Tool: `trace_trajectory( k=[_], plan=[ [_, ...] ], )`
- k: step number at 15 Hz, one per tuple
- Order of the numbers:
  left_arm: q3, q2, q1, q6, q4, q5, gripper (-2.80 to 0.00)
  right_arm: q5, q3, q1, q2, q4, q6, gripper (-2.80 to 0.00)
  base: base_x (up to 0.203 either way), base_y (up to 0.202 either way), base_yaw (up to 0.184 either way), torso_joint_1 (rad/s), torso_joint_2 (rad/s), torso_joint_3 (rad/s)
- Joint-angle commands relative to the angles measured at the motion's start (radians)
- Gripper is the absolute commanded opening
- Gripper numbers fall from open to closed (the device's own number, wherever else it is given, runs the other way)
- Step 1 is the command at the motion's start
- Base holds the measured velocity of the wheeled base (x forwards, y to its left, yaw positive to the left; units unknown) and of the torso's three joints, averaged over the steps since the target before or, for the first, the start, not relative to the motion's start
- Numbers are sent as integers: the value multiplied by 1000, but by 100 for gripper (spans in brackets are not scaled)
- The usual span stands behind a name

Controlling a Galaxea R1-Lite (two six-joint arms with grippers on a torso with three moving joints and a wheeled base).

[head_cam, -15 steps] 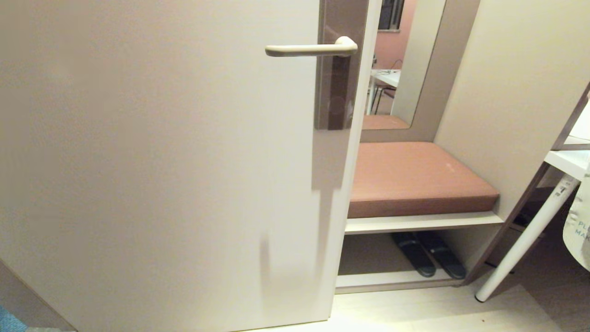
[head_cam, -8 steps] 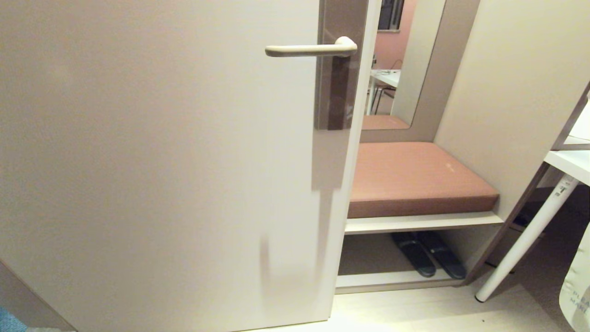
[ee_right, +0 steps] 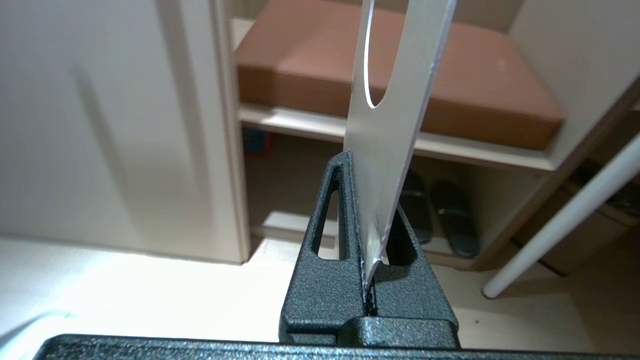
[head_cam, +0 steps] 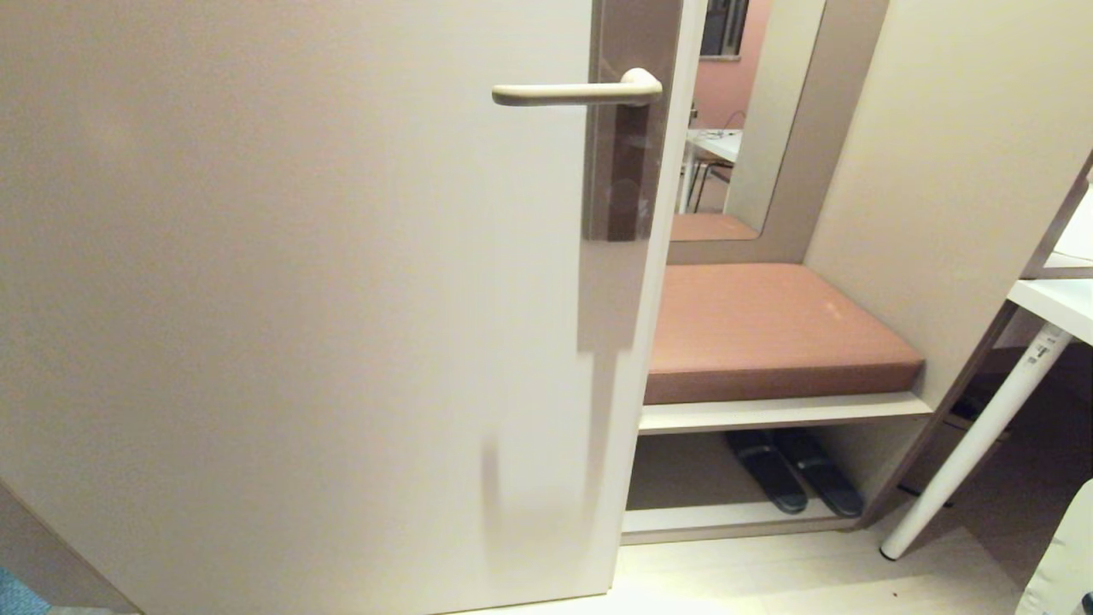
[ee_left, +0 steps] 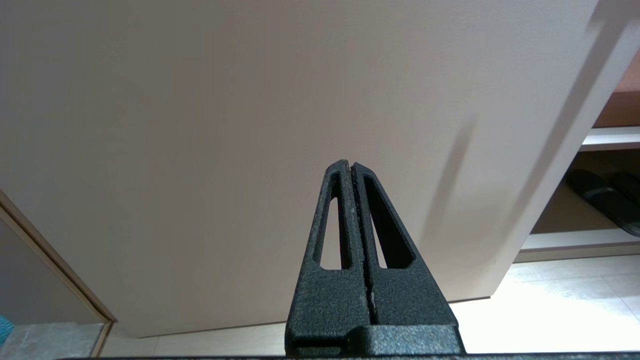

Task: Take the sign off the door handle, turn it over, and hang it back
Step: Hand it to the other hand

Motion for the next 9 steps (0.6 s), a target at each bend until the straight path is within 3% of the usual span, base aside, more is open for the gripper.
trace_trajectory(
  k=[1,5,7,9],
  plan=[
    [0,1,0,0,0,2,-280,6,2,-11,-41,35,-2,-280,0,0,0,0,0,0],
    [0,1,0,0,0,2,-280,6,2,-17,-40,99,-3,-280,0,0,0,0,0,0],
    [0,1,0,0,0,2,-280,4,2,-80,-15,116,-4,-280,0,0,0,0,0,0],
    [0,1,0,0,0,1,-280,2,2,-86,-44,166,-1,-280,0,0,0,0,0,0]
  ],
)
